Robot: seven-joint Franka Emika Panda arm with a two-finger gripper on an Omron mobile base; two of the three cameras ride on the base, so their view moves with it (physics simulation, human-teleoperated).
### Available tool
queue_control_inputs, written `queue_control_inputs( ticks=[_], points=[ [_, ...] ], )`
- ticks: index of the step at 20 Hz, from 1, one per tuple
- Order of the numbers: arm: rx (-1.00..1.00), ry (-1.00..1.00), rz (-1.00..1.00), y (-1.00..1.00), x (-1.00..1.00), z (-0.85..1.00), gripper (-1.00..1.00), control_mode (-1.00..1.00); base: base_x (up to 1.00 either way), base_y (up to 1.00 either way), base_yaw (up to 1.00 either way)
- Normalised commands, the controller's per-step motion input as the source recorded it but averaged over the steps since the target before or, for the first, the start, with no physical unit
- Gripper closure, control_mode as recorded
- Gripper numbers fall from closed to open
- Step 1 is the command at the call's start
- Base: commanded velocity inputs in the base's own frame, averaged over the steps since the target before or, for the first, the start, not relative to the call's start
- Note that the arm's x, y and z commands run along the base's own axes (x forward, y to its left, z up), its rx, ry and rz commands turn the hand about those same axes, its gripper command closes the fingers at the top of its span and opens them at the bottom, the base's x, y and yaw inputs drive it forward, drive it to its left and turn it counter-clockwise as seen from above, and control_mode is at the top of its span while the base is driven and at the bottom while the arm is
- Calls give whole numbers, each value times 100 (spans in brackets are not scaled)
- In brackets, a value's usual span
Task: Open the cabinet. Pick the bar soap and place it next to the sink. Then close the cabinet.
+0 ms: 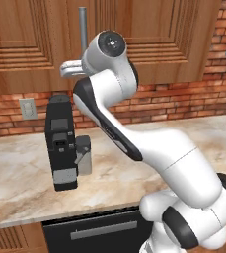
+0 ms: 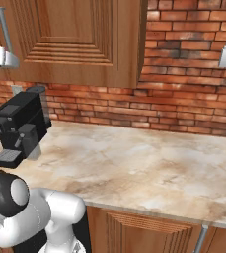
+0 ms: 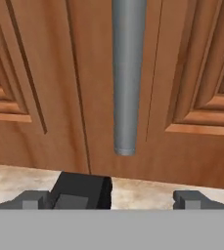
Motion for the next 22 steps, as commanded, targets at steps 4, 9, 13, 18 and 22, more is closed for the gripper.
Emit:
queue_control_inputs(
  ticks=[4,9,13,18,22],
  points=[
    [0,0,0,37,28,0,-100,-100,0,0,0],
    [0,1,0,4,21,0,-100,-100,0,0,0],
    [2,1,0,-16,17,0,-100,-100,0,0,0],
    [3,0,0,-21,13,0,-100,-100,0,0,0],
    [0,-1,0,-8,39,0,-100,-100,0,0,0]
  ],
)
